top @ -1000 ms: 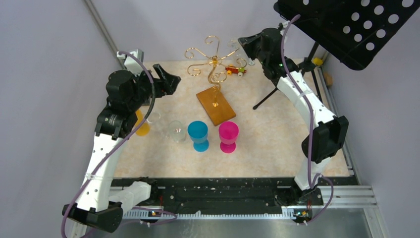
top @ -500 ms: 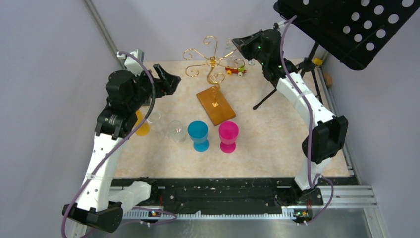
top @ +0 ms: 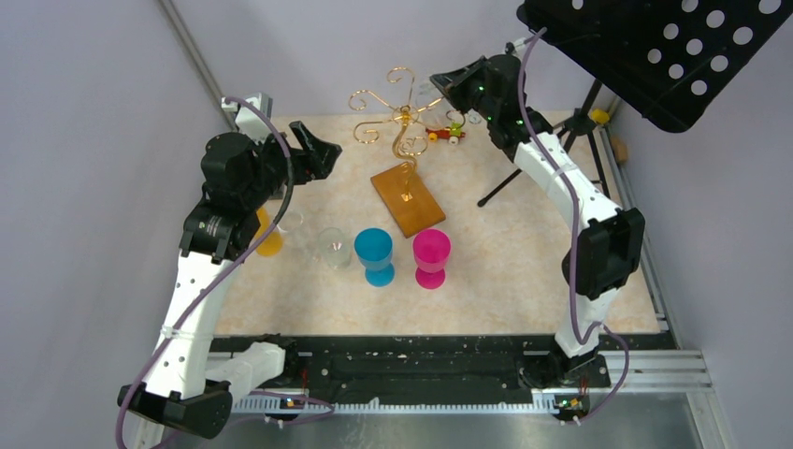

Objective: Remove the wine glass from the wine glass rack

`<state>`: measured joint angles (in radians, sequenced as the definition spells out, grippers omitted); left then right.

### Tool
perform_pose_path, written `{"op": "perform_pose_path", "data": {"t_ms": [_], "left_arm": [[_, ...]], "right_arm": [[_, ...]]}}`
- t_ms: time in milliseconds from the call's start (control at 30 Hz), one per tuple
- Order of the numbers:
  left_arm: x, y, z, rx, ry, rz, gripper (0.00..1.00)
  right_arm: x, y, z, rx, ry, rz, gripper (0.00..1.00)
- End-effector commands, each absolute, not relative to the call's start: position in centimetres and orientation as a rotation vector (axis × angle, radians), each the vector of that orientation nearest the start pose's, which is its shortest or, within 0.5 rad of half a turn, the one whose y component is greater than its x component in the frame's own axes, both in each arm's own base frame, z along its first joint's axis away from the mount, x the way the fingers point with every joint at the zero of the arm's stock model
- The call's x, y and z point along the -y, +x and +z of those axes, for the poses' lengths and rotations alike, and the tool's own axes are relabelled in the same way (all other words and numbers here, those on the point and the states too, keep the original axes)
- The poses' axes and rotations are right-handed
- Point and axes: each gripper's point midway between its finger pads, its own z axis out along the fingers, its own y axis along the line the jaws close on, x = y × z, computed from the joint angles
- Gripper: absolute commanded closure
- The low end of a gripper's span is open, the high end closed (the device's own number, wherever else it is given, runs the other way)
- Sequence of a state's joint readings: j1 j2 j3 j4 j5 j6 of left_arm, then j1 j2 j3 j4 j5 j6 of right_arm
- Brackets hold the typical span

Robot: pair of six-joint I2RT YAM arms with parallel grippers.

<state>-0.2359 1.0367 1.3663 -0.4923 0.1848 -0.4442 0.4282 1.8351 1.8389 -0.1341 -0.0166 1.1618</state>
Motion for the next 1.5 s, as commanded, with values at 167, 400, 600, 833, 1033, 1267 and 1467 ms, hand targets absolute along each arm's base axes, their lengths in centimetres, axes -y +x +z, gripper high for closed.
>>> {"op": "perform_pose_path", "data": {"t_ms": [167,400,600,833,1033,1267,1467], "left_arm": [[12.3,31.4,40.4,-1.751,-0.054,-0.648,0.18],[12.2,31.4,40.4,-1.75,-0.055,-0.643,0.18],[12.2,31.3,40.5,-1.747,-0.054,-0.643,0.18],[12.1,31.1,40.6,-1.747,-0.052,-0.638,0.18],[12.1,30.8,41.1,-1.735,-0.045,-0.642,0.18],[12.4,30.1,41.5,-1.724,-0.025,-0.668,0.18],[12.8,29.9,41.6,-1.724,-0.009,-0.687,0.18]], "right_arm": [[-29.4,50.9,45.4,-1.564,0.526,1.269,1.0],[-29.7,52.1,45.5,-1.557,0.538,1.224,1.0],[-29.1,53.3,46.0,-1.5,0.571,1.186,1.0],[-27.8,54.3,47.1,-1.417,0.604,1.14,1.0],[-26.6,54.9,48.7,-1.367,0.59,1.137,1.0],[-24.6,54.3,51.4,-1.294,0.526,1.064,1.0],[-23.8,54.6,52.0,-1.273,0.506,1.05,1.0]]}}
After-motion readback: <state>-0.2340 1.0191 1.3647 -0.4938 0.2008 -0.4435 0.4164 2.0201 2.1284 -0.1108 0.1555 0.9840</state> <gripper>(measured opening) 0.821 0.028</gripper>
